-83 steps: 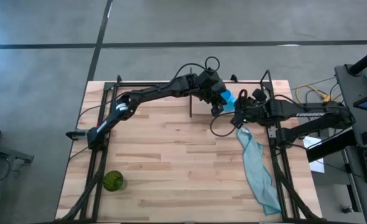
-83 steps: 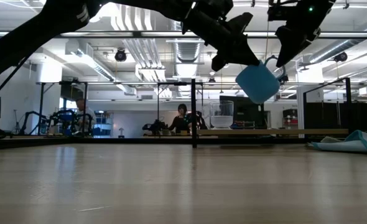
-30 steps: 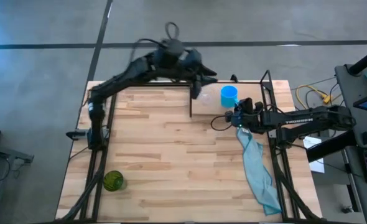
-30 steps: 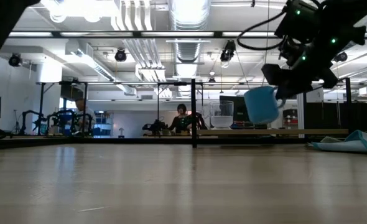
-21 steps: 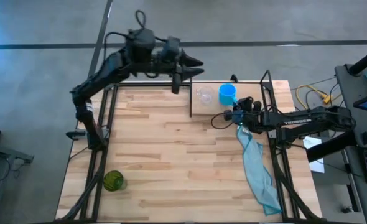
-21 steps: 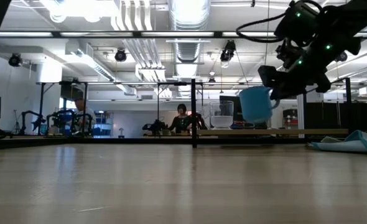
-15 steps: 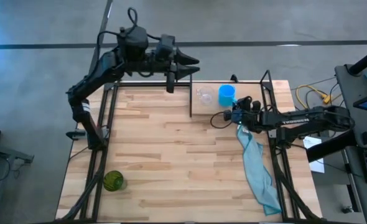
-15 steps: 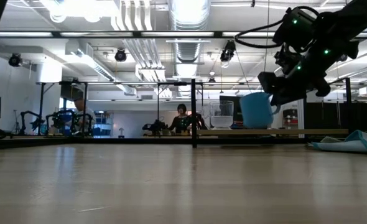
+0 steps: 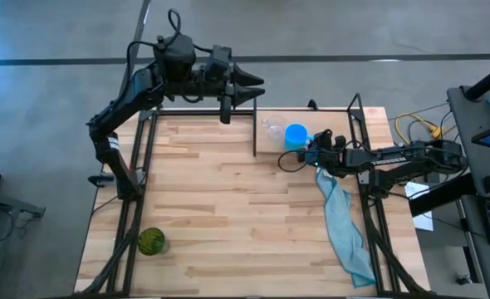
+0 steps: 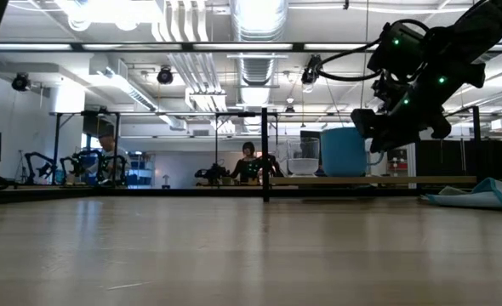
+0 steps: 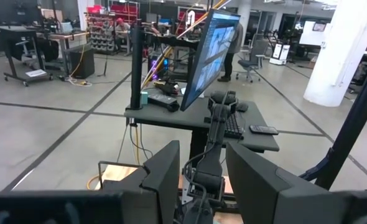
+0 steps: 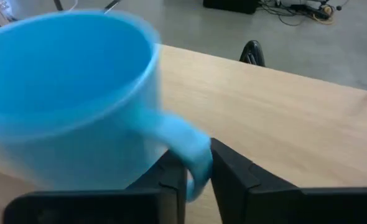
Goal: Stack small to large cups/mugs on shelf
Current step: Put the blue mug on the shelf, then adjust the blue mug on the shelf
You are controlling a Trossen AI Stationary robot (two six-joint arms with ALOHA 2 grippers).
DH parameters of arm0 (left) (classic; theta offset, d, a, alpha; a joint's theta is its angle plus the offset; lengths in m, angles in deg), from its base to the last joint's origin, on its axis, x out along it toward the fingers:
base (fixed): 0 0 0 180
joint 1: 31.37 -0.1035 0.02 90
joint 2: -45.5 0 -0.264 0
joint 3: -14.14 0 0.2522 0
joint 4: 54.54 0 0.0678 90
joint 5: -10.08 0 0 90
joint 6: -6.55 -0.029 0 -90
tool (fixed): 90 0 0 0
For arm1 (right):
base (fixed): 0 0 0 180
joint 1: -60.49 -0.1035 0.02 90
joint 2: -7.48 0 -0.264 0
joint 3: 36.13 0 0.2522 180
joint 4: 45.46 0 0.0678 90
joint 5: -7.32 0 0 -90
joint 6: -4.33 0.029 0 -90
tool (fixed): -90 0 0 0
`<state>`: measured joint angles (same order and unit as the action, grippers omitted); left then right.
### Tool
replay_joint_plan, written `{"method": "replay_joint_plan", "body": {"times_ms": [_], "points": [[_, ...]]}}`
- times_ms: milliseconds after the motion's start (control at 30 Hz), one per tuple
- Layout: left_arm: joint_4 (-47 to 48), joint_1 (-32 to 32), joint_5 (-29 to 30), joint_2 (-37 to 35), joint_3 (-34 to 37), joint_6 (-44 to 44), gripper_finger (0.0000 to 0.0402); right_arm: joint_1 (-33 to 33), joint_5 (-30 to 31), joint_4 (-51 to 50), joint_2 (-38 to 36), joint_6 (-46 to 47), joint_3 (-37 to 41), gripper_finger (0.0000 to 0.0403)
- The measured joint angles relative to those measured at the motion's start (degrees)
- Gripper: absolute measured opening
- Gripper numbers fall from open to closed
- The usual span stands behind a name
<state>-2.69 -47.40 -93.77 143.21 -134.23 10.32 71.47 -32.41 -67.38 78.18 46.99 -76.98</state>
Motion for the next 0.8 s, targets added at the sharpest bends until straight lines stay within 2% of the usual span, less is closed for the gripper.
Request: {"method": "replay_joint_plan", "body": {"times_ms": [133, 267, 467, 800], "points": [[0.0, 0.0, 0.0, -0.05, 0.0, 0.02, 0.0118, 0.09, -0.03, 0.05, 0.0, 0.65, 0.0, 0.0093], [0.11, 0.0, 0.0, -0.05, 0.0, 0.02, 0.0118, 0.09, 0.05, 0.05, -0.02, 0.69, 0.0, 0.0102], [0.3, 0.0, 0.0, -0.05, 0.0, 0.02, 0.0118, 1.02, 0.73, 0.05, -0.02, 0.82, 0.0, 0.0091], [2.02, 0.0, 0.0, -0.28, 0.0, 0.02, 0.0118, 6.08, 0.78, 0.1, -0.02, 0.82, 0.0, 0.0073]]}}
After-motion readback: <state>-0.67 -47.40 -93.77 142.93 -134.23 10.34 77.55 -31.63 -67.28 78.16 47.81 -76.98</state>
